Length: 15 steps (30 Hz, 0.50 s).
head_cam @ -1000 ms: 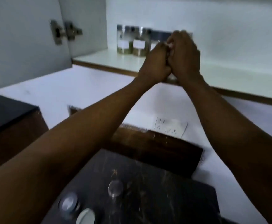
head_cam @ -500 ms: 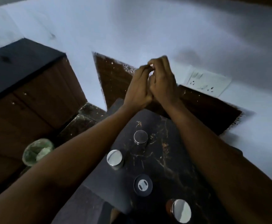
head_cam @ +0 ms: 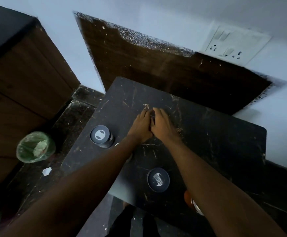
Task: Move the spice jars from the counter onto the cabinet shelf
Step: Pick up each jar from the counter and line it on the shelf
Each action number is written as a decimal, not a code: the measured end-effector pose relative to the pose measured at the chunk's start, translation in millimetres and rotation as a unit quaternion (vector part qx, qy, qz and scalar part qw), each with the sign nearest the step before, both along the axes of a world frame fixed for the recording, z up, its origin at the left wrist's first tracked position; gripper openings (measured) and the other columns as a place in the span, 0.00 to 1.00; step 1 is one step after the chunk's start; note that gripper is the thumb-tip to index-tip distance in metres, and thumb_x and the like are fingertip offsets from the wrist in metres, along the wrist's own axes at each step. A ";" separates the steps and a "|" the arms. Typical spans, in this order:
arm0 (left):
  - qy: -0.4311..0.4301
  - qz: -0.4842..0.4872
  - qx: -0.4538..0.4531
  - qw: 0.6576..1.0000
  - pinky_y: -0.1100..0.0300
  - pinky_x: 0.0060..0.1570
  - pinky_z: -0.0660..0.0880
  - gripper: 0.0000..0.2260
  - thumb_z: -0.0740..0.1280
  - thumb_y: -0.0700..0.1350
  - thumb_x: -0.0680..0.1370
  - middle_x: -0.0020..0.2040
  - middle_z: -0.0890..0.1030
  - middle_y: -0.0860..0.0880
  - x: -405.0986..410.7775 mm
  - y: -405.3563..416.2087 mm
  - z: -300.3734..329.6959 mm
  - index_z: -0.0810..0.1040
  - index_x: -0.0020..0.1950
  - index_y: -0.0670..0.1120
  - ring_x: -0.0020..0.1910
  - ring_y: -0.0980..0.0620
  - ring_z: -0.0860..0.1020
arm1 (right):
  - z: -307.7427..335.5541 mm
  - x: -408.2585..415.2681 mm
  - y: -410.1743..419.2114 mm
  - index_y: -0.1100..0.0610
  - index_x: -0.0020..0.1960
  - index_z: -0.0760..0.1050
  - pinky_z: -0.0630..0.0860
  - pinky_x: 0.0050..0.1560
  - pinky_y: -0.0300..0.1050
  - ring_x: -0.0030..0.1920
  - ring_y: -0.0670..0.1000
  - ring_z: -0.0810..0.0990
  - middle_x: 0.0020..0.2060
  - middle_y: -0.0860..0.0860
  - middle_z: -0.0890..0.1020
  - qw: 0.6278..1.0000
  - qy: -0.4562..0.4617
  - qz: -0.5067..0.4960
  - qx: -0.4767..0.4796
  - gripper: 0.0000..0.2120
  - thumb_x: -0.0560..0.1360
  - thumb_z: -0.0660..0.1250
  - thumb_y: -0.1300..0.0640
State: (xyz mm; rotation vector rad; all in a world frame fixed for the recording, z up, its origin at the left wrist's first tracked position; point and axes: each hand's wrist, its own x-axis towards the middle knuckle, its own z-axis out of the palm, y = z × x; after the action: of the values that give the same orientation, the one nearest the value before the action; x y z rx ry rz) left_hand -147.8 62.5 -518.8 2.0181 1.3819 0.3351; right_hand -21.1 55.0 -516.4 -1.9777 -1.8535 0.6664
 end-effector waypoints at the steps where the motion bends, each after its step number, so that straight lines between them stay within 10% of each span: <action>1: 0.004 -0.001 -0.024 1.000 0.44 0.73 0.70 0.43 0.77 0.53 0.72 0.77 0.65 0.44 0.4 -2.3 -8.5 0.59 0.81 0.47 0.74 0.42 0.69 | -7.5 -1.6 -3.2 0.51 0.75 0.65 0.67 0.55 0.38 0.67 0.51 0.75 0.69 0.53 0.71 1.000 0.007 -0.003 -0.017 0.25 0.80 0.67 0.54; 15: -0.079 0.017 -0.018 0.997 0.50 0.73 0.69 0.42 0.77 0.54 0.71 0.75 0.71 0.47 -17.8 9.9 26.3 0.59 0.80 0.51 0.74 0.46 0.71 | 43.2 16.2 -0.6 0.46 0.76 0.64 0.73 0.70 0.52 0.75 0.53 0.69 0.73 0.50 0.70 0.998 0.034 0.028 -0.053 0.30 0.77 0.67 0.60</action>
State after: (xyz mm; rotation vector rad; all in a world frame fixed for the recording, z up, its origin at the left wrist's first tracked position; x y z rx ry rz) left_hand -165.5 72.4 -492.5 1.8975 1.3161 0.4709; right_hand -4.9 54.4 -473.1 -1.9482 -1.8735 0.8547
